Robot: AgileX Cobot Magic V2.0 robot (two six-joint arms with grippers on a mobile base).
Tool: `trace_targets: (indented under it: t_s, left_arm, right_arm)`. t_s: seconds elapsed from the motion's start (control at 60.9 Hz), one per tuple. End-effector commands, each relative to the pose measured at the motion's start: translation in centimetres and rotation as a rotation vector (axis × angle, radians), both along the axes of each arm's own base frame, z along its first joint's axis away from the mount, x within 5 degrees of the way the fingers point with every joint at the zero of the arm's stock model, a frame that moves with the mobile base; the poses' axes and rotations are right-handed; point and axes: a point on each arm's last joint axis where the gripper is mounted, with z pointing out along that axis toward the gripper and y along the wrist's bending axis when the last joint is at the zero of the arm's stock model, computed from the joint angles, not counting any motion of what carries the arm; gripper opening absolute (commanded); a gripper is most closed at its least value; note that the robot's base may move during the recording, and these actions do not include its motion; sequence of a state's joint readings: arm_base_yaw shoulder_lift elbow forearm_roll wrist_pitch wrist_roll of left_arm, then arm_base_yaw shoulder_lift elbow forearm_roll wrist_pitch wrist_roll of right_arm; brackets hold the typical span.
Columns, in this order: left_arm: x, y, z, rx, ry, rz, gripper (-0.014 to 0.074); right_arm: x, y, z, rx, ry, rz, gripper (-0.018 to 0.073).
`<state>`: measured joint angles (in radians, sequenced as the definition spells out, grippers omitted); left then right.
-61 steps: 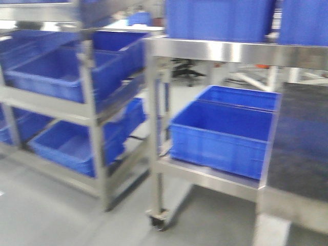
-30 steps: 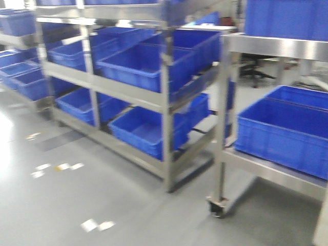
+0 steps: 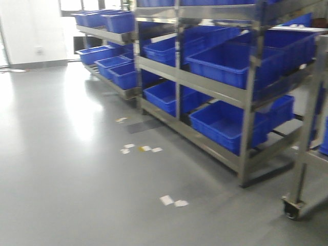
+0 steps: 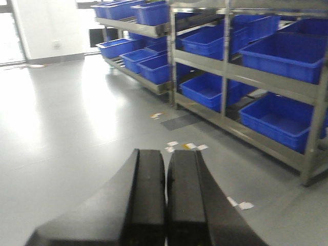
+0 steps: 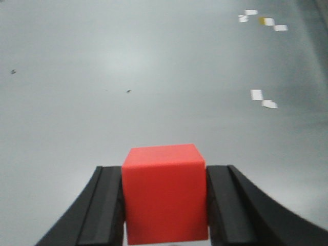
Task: Pick red cube and place on left shelf
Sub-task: 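Drive the base away from the table holding the red cube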
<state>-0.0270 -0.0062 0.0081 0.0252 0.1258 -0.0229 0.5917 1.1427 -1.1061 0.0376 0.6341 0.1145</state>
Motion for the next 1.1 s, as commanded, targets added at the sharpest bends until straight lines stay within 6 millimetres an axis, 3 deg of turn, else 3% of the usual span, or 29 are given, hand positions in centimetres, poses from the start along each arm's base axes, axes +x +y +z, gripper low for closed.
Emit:
trace_targets:
  t_s: [0.0,1.084]
  left_arm:
    - [-0.01,-0.01,0.04,-0.005,-0.077,-0.001,0.0102]
    - [-0.01,-0.01,0.04,-0.005,-0.077,-0.001,0.0102]
  right_arm:
    - [-0.36,-0.28,2.45,0.068,-0.116,0.000,0.0055]
    - [-0.36,-0.28,2.45,0.068,-0.116,0.000,0.0055]
